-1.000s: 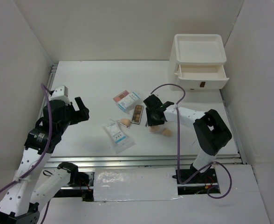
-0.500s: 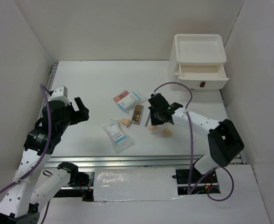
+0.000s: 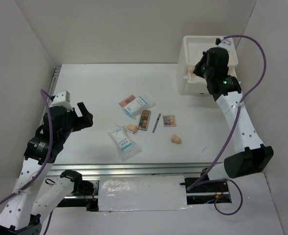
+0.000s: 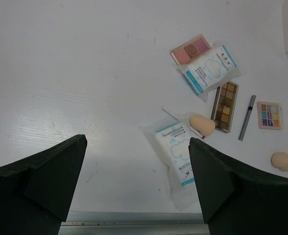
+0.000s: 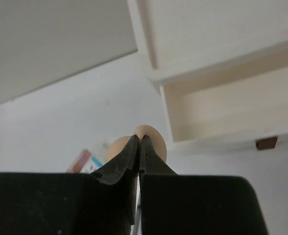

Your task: Organize the makeup

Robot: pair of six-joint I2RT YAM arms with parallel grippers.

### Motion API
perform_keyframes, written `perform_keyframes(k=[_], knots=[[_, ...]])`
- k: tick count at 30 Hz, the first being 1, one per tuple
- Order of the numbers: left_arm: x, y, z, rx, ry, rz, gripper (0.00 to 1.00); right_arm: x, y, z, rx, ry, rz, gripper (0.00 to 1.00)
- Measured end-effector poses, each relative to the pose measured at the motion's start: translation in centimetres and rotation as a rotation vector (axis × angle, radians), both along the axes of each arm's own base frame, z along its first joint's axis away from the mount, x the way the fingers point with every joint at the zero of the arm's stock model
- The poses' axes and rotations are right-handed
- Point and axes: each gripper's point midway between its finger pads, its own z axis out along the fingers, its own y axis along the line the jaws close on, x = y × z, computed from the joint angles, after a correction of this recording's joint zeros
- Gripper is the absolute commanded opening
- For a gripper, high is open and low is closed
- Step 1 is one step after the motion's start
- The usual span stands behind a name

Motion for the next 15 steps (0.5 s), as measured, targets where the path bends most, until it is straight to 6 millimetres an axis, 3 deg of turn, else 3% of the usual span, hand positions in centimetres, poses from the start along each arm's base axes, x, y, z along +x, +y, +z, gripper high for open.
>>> perform_keyframes(k=[2,4,10,12,14,15], knots=[[0.0,0.1,0.1,0.001,-0.004,0.004,0.99,1.9,-1.9,1.6,-0.001,-0.028,-0.047,0.01],[-0.1,0.2,0.2,0.002,-0.011,0.010,0.99,3.6,-3.6,1.5,-0.009,-0.020,-0.088,0.01],[-0.1,0.3,0.2,0.004,-0.011,0.012,0.99,6.1,-7.9,-4.1,-0.033,0.130,-0.170,0.07],[-0.1,0.3,0.2,0.004,-0.011,0.012,0.99,6.1,-9.2,-5.5,-0.037,0.172,-0.193,0.19],[-0.1,0.3,0.2,0.004,-0.011,0.011,1.00,6.1,-10.1,-6.0,-0.035,0.192,-0.202,0.24],[-0.1,0.3,0.2,0.003,-0.011,0.011,0.99,6.0,-10.3,-6.0,-0.033,0.194,-0.203,0.46]])
